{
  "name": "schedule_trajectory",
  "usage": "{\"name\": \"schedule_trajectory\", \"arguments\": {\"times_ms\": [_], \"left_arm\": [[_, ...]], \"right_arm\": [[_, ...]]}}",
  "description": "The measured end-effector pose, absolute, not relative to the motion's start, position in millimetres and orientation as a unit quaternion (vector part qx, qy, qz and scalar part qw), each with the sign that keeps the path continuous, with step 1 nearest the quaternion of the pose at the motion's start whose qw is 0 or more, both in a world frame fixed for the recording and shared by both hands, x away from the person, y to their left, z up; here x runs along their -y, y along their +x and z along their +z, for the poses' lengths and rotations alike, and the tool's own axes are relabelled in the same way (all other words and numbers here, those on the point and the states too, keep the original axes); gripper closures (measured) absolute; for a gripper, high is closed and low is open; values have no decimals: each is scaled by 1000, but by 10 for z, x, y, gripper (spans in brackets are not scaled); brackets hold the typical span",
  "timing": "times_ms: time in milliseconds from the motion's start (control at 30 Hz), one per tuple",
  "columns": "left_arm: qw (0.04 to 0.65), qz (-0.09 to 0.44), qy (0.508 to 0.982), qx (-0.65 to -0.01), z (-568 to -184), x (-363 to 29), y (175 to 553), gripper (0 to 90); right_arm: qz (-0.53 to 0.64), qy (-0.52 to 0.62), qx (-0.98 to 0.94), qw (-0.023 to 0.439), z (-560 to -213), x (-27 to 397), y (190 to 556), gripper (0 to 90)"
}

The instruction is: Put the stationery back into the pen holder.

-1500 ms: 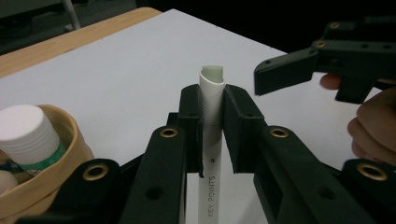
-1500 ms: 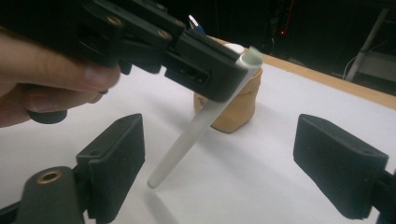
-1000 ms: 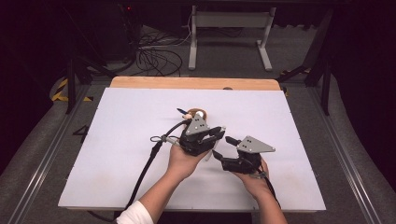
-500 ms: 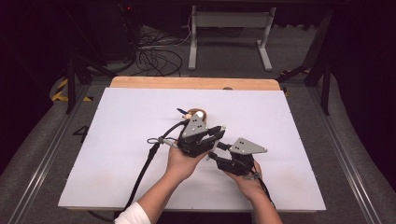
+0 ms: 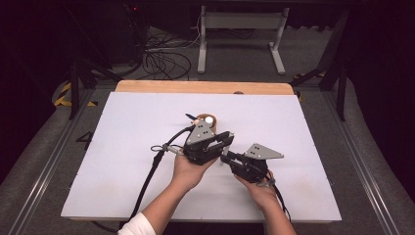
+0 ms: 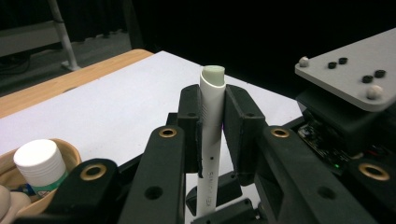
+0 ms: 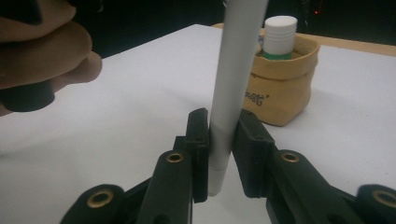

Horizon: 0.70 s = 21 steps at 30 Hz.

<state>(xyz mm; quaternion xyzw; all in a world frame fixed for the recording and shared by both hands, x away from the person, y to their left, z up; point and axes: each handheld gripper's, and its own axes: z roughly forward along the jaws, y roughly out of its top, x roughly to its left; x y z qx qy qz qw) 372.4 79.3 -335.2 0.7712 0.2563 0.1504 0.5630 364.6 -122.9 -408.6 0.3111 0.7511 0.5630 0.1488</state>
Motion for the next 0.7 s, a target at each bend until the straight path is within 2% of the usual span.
{"name": "schedule_trajectory", "arguments": {"times_ms": [67,133,233,467,700], "left_arm": [[560,145,773,-259,-3367,-807,3734,765],[556,144,776,-261,-3391,-819,3751,709],[551,144,780,-261,-3424,-844,3755,697],[540,147,787,-261,-3482,-979,3751,574],[530,161,790,-262,-3519,-1191,3725,512]], "right_arm": [[559,322,-749,150,-4096,1245,3658,784],[553,332,-748,154,-4112,1261,3676,786],[549,342,-745,162,-4119,1277,3685,787],[537,339,-749,190,-4109,1289,3675,787],[533,331,-749,214,-4076,1280,3646,788]]}}
